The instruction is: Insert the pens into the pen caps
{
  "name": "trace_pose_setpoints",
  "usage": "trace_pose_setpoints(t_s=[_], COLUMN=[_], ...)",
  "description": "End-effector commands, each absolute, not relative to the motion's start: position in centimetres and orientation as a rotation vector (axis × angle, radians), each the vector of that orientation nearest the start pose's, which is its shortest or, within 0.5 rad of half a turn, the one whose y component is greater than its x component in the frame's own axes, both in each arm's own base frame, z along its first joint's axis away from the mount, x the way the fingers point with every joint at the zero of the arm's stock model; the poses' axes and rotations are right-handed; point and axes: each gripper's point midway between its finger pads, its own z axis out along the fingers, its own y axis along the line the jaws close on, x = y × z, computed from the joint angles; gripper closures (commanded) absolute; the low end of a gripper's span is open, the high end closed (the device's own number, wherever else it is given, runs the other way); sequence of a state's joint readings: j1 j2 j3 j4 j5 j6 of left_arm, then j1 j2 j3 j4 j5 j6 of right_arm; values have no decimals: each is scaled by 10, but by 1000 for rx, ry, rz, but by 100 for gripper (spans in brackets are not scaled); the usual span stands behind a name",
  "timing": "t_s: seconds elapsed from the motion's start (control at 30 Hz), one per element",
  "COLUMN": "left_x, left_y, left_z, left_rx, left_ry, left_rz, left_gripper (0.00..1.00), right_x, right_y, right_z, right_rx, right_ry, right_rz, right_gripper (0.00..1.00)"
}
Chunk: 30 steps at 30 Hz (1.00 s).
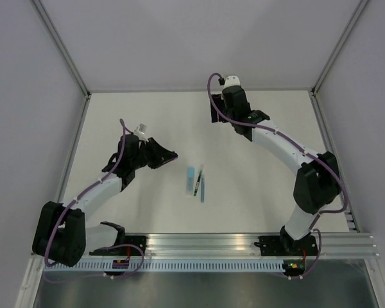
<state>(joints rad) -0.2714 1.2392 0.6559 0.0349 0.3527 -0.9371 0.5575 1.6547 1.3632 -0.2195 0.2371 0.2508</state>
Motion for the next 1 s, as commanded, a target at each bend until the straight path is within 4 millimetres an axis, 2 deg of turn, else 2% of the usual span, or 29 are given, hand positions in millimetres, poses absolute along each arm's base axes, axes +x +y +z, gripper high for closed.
trace_pose_setpoints(t_s=[0.0, 0.03, 0.07, 0.13, 0.17, 0.2, 0.27, 0.3, 0.33, 0.37, 0.4, 0.43, 0.47, 0.53, 0.77, 0.97], left_x=[282, 276, 271, 257, 248, 243, 235, 232, 230, 229, 228, 228, 227, 225, 223, 223], left_y=[-235, -244, -247, -252, -257, -258, -261, -261, -261, -262, -262, -262, -262, -261, -257, -256], left_z=[186, 191, 193, 195, 208, 210, 220, 219, 223, 223, 223, 223, 222, 224, 230, 229], left_rx=[-3, 48, 74, 123, 191, 218, 283, 287, 298, 306, 313, 311, 305, 304, 299, 289], left_ry=[2002, 1971, 1950, 1916, 1856, 1835, 1771, 1767, 1749, 1744, 1743, 1741, 1740, 1730, 1698, 1703], left_rz=[-1335, -1361, -1379, -1455, -1521, -1546, -1574, -1574, -1573, -1572, -1571, -1573, -1579, -1587, -1561, -1553], left_gripper=[98, 98, 98, 98, 98, 98, 98, 98, 98, 98, 98, 98, 98, 98, 98, 98], right_x=[461, 470, 475, 485, 490, 495, 503, 504, 507, 512, 512, 513, 517, 516, 524, 524], right_y=[173, 161, 155, 147, 144, 139, 138, 137, 132, 134, 126, 123, 122, 116, 100, 86], right_z=[167, 148, 145, 133, 134, 127, 130, 126, 115, 117, 109, 96, 96, 82, 64, 40], right_rx=[-364, -434, -434, -428, -446, -461, -507, -558, -574, -587, -593, -601, -602, -618, -612, -613], right_ry=[2220, 2258, 2267, 2295, 2290, 2297, 2283, 2291, 2316, 2312, 2342, 2376, 2378, 2423, 2455, 2502], right_rz=[-158, -205, -200, -51, -20, -13, -18, -16, -10, 8, -5, -8, -1, 12, 70, 104], right_gripper=[24, 24, 24, 24, 23, 23, 22, 22, 22, 22, 22, 22, 23, 24, 25, 26])
